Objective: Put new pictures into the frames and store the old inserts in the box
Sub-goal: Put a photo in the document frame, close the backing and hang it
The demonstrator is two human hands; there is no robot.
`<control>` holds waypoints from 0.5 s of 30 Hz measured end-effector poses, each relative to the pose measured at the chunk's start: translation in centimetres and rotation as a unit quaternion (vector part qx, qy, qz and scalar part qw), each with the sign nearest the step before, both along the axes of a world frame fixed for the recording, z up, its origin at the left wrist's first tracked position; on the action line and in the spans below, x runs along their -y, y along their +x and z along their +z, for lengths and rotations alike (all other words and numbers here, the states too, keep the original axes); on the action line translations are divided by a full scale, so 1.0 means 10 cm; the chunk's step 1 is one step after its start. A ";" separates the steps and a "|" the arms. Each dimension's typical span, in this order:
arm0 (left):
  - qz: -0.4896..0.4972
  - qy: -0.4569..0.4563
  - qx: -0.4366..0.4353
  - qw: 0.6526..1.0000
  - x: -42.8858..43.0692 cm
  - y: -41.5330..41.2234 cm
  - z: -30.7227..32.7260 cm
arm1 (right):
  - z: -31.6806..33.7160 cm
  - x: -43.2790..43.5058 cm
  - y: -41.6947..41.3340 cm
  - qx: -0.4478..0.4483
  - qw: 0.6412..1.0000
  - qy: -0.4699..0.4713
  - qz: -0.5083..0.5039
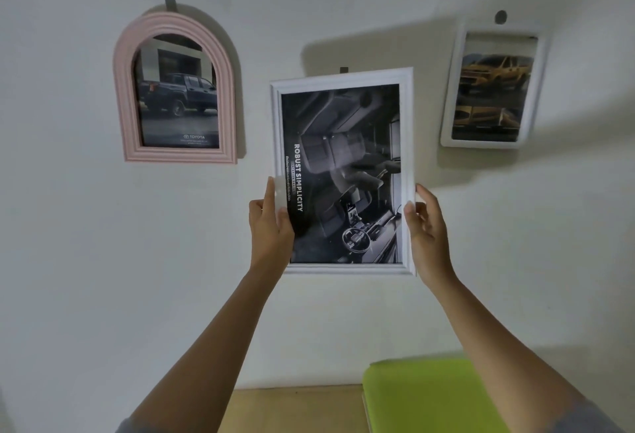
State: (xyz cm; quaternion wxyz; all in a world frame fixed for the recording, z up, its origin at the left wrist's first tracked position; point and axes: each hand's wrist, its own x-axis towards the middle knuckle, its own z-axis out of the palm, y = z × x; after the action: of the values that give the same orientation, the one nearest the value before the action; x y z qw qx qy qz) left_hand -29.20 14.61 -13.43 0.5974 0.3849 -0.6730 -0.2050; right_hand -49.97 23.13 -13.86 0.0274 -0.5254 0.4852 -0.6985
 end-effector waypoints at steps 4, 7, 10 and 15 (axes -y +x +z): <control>0.021 0.036 0.033 0.999 -0.44 0.01 -0.28 | -0.28 -0.44 0.09 0.053 0.998 -0.014 -0.006; 0.038 0.057 0.056 0.996 -0.75 -0.06 -0.47 | -0.52 -0.78 0.19 0.064 0.998 -0.019 -0.019; 0.025 0.016 0.037 0.999 -1.19 -0.24 -0.47 | -0.76 -1.14 0.27 0.035 0.998 -0.017 -0.041; -0.068 -0.030 0.080 0.994 -1.86 -0.58 -0.36 | -1.16 -1.57 0.38 -0.099 0.986 -0.015 -0.130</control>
State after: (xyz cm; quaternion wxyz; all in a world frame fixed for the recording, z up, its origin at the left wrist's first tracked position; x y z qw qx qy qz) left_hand -34.95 33.25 -17.00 0.5372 0.3352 -0.7494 -0.1934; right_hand -46.13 38.83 -25.48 -0.1196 -0.5251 0.5387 -0.6479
